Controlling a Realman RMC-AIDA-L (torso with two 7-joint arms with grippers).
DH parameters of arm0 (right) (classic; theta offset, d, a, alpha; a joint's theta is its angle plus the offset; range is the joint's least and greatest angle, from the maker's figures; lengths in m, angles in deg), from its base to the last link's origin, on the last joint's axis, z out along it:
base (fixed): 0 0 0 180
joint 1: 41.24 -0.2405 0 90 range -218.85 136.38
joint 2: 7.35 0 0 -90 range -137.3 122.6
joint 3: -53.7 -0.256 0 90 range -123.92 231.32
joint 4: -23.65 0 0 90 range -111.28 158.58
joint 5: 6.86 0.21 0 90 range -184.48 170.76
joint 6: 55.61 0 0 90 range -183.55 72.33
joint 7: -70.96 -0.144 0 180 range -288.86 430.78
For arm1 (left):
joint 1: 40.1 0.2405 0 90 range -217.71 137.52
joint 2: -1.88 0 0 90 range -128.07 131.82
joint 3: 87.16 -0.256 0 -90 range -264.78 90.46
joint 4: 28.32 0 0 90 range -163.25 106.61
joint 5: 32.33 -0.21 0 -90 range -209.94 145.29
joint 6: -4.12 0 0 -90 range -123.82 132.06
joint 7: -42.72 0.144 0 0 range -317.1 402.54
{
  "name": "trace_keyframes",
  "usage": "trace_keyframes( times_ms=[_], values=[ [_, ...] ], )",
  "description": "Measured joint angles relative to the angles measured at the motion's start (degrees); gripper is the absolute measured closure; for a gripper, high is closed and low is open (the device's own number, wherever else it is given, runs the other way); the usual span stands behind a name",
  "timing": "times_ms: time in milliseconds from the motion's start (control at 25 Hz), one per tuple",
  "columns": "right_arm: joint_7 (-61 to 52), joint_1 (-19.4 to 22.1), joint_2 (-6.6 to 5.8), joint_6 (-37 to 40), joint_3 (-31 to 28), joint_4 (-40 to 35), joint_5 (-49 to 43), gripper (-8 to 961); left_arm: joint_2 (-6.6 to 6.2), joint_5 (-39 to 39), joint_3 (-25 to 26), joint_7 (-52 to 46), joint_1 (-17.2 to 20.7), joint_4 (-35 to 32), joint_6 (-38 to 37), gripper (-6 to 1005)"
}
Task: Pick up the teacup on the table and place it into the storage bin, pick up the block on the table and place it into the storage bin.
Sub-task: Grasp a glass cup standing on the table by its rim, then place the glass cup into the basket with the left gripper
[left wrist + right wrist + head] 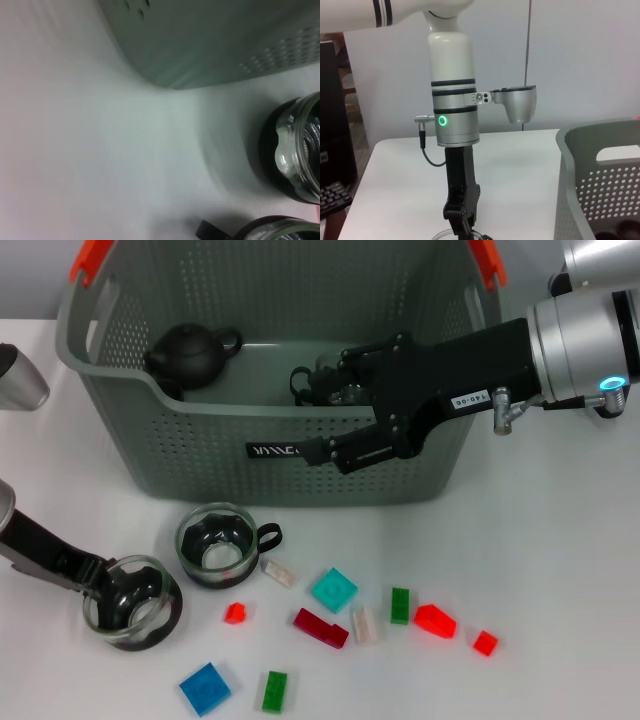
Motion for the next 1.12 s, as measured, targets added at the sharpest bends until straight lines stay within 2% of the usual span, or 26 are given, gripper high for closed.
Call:
trace_keyframes(
  times_ms=[80,400,560,760,920,1120],
  values=[
    [0.00,0.00,0.00,0.00,-0.02,0.00,0.00,141,0.03,-0.19,-0.20,0.07,0.02,-0.61,-0.07,901],
    [0.00,-0.06,0.00,0.00,-0.07,0.00,0.00,142,-0.26,0.24,0.33,1.13,0.17,-3.34,-2.89,941],
    [0.00,0.02,-0.11,0.23,-0.07,0.00,0.00,141,-0.31,1.50,2.47,3.10,0.35,-7.77,-8.08,949],
    [0.00,0.00,-1.03,1.54,-0.06,0.55,0.01,141,-0.55,8.89,10.09,6.09,0.10,-11.91,-15.38,949],
    [-0.02,-0.31,-2.60,5.15,0.12,3.08,-0.58,142,-1.35,16.13,15.51,7.86,0.38,-12.53,-19.42,948],
    [-1.79,-0.42,-3.98,10.29,-0.96,4.40,-6.74,143,-2.30,23.36,16.81,8.43,1.48,-12.24,-20.87,948]
  ],
)
